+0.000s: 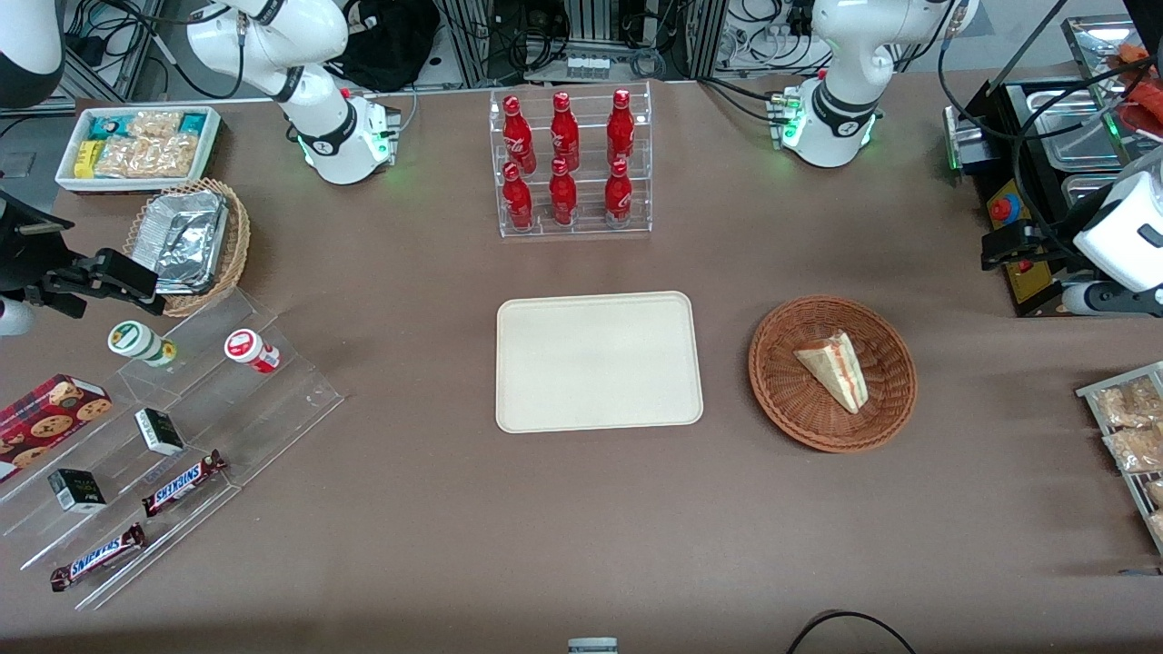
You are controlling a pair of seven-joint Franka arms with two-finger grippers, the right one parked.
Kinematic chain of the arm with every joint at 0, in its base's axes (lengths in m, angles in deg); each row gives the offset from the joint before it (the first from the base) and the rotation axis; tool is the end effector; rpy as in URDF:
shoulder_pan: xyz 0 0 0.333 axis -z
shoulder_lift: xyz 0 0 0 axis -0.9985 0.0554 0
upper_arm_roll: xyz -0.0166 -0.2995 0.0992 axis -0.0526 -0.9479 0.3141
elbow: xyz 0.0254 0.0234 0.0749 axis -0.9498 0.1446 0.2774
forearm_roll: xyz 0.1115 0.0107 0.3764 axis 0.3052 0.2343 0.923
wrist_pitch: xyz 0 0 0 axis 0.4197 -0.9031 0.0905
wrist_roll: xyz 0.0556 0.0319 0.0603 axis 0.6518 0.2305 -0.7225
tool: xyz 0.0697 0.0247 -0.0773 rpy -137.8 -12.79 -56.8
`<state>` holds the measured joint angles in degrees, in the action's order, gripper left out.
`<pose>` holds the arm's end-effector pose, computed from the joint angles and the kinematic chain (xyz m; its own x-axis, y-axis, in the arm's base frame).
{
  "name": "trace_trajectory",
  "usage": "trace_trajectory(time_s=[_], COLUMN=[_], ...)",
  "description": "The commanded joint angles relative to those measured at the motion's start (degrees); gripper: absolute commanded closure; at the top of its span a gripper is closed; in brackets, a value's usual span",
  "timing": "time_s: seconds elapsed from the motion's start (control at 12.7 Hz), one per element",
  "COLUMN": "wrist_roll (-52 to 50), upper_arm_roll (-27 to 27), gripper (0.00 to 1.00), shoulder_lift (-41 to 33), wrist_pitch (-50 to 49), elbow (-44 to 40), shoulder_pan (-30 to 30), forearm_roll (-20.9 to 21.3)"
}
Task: Place sandwich from basket to tray
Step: 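Move the left gripper down over the wrapped sandwich in the wicker basket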
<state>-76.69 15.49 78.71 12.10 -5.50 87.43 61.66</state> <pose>0.5681 -0.0156 0.6070 0.9795 -0.0668 -0.1900 -0.0725 -0.9971 -0.0235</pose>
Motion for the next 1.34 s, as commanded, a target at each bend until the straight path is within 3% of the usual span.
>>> trace_trajectory(time_s=[0.0,0.71,1.02,1.26], wrist_roll=[-0.67,-0.94,-1.81,-7.59], upper_arm_roll=[-0.09,-1.85,-1.85,-1.93], gripper=[0.0,0.0,0.0,0.0], shoulder_lift=[0.45,3.96,7.04,6.43], wrist_pitch=[0.31,4.79,9.34,16.73], elbow=[-0.15,5.83,7.49,14.51], shoulder_pan=[0.18,0.54,1.76,2.38], forearm_roll=[-1.31,-3.16,-1.41,-0.17])
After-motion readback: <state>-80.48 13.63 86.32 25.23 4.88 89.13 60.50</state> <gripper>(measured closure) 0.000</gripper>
